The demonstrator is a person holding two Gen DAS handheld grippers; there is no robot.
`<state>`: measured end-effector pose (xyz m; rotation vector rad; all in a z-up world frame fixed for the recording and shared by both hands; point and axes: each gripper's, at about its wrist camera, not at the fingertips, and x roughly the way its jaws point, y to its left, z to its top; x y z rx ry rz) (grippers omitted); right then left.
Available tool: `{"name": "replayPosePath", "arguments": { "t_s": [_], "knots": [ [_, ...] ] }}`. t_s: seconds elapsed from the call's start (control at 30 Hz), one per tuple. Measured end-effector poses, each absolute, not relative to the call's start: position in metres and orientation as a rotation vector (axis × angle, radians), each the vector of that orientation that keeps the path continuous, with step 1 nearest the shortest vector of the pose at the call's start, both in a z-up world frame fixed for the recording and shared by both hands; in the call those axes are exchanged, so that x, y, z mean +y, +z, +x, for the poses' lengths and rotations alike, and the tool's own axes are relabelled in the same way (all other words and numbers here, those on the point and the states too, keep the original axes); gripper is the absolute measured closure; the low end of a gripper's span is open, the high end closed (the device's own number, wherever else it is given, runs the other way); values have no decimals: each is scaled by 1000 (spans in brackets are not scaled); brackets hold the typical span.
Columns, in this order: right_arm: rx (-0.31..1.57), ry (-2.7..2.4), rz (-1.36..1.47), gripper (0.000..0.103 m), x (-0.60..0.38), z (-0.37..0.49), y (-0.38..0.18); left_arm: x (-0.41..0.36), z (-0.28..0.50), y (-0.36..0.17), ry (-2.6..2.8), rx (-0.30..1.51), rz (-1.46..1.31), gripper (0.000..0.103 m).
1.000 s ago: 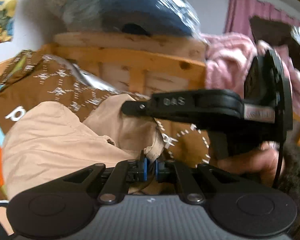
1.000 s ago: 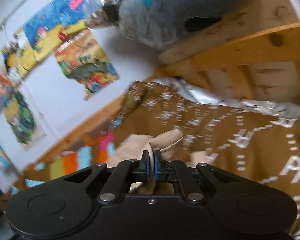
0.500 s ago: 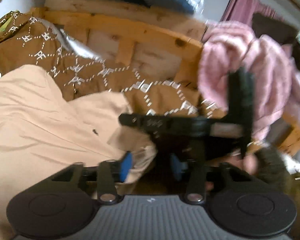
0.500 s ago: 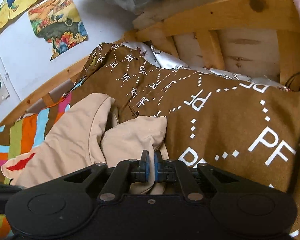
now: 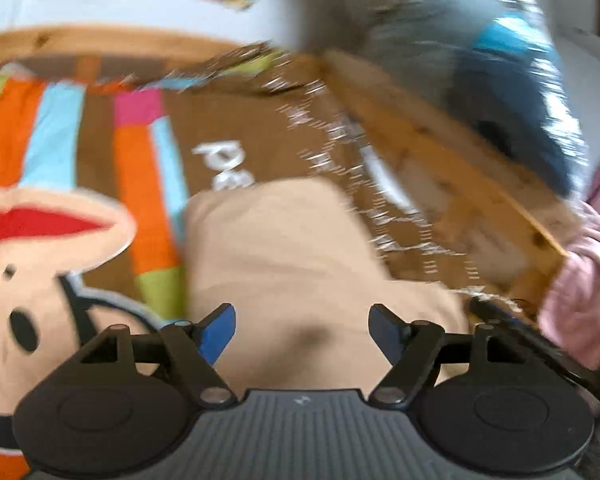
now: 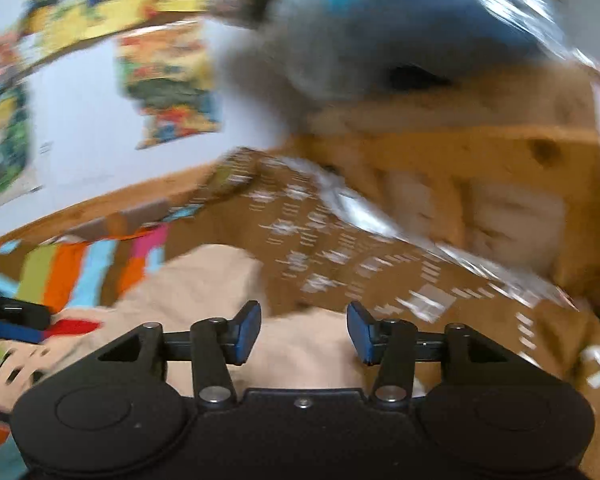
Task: Fold large clothes
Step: 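Fold the jacket into a bundle and open both tools above it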
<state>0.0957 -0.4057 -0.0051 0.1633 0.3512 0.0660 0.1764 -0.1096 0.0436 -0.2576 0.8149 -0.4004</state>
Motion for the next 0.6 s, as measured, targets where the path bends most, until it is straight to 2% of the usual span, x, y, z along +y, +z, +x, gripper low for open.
{"name": "replayPosePath", "arguments": {
  "t_s": [0.07,0.2,0.27,0.47,0.6],
  "knots": [
    [383,156,127,44,-392,98,-7,-99,184,29,-381,870,-273,26],
    [605,205,77,44,-380,121,-33,-90,187,3,-406,935,-313,24],
    [659,190,83,44,-383,127,-44,-86,189,-5,-427,963,-323,24],
    [672,162,33,44,-378,125,-59,-103,175,-17,-422,930,-195,25],
    [609,116,66,44,-377,117,-44,-105,163,-23,-415,879,-172,24]
  ]
}}
